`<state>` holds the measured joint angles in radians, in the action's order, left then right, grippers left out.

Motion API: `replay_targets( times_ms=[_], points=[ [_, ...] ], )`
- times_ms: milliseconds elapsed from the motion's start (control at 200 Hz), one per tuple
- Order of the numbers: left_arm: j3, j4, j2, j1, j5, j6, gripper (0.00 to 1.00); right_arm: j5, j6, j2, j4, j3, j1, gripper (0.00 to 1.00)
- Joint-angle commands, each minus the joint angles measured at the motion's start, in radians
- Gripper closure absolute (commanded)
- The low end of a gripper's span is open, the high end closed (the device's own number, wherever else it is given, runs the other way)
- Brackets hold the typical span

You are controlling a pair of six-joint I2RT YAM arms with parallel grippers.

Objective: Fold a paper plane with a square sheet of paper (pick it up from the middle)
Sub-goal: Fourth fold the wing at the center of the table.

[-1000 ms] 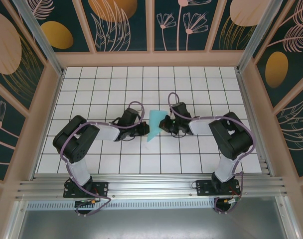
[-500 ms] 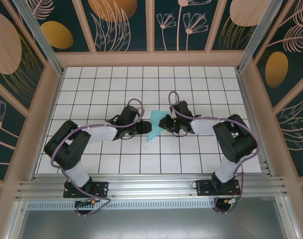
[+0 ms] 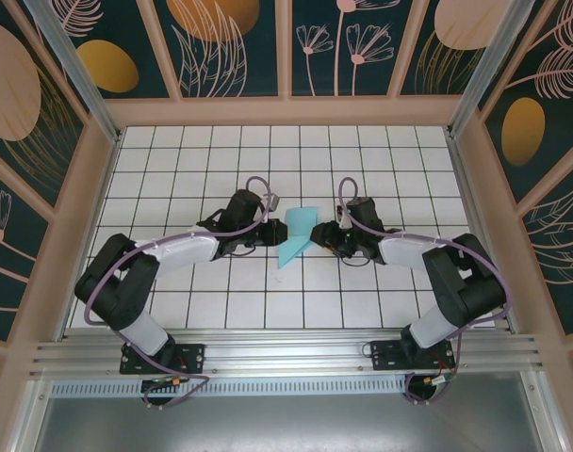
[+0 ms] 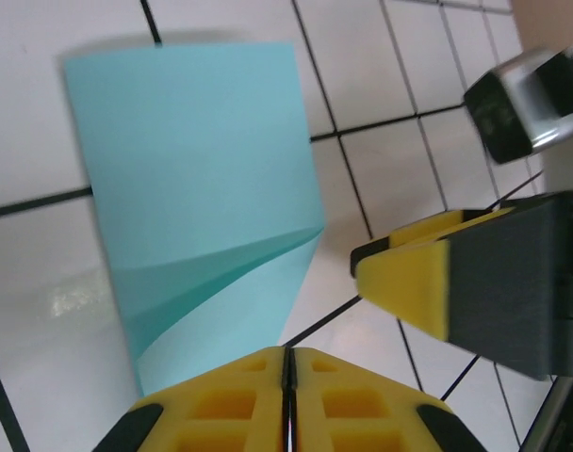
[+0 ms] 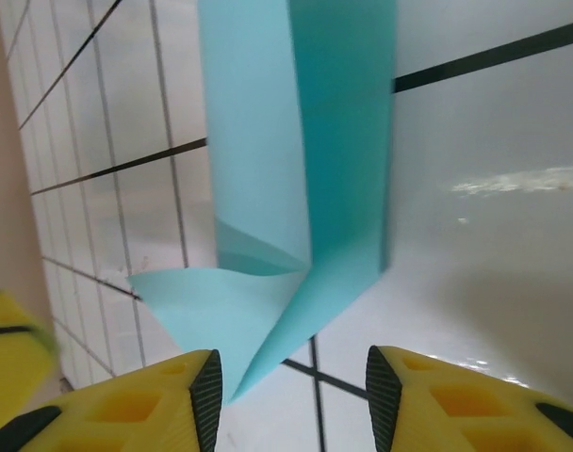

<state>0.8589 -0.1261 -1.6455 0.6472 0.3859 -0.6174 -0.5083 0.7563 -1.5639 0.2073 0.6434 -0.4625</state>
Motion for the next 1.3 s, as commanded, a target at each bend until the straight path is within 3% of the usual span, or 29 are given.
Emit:
replay_targets(
  times_ms=[0,385,525,656,801,936,1066,1291],
  points=[
    [0.014,-0.004,-0.041,0.003,0.045,0.012,0.88,-0.081,0.0,-0.042,0.108,0.018,-0.009,0.52],
    [0.026,-0.002,-0.122,0.004,-0.014,0.012,0.92,-0.153,-0.044,-0.172,0.132,0.103,-0.021,0.53],
    [0.003,-0.011,-0.129,0.003,-0.065,0.002,0.93,-0.198,-0.101,-0.214,0.116,0.14,-0.025,0.58],
    [-0.011,-0.039,-0.136,0.003,-0.046,0.001,0.92,-0.197,-0.154,-0.249,0.061,0.178,-0.031,0.64],
    [-0.027,-0.056,-0.101,0.003,-0.038,0.01,0.86,-0.165,-0.181,-0.263,-0.003,0.211,-0.036,0.73],
    [-0.065,-0.07,-0.027,0.003,-0.045,0.023,0.7,-0.136,-0.147,-0.26,-0.019,0.204,-0.037,0.87],
    [-0.119,-0.078,0.051,0.02,-0.08,0.036,0.64,-0.09,-0.067,-0.235,-0.001,0.173,-0.047,0.93],
    [-0.205,-0.04,0.186,0.11,-0.232,0.057,0.5,-0.008,0.064,-0.162,0.012,0.149,-0.128,0.95]
  ],
)
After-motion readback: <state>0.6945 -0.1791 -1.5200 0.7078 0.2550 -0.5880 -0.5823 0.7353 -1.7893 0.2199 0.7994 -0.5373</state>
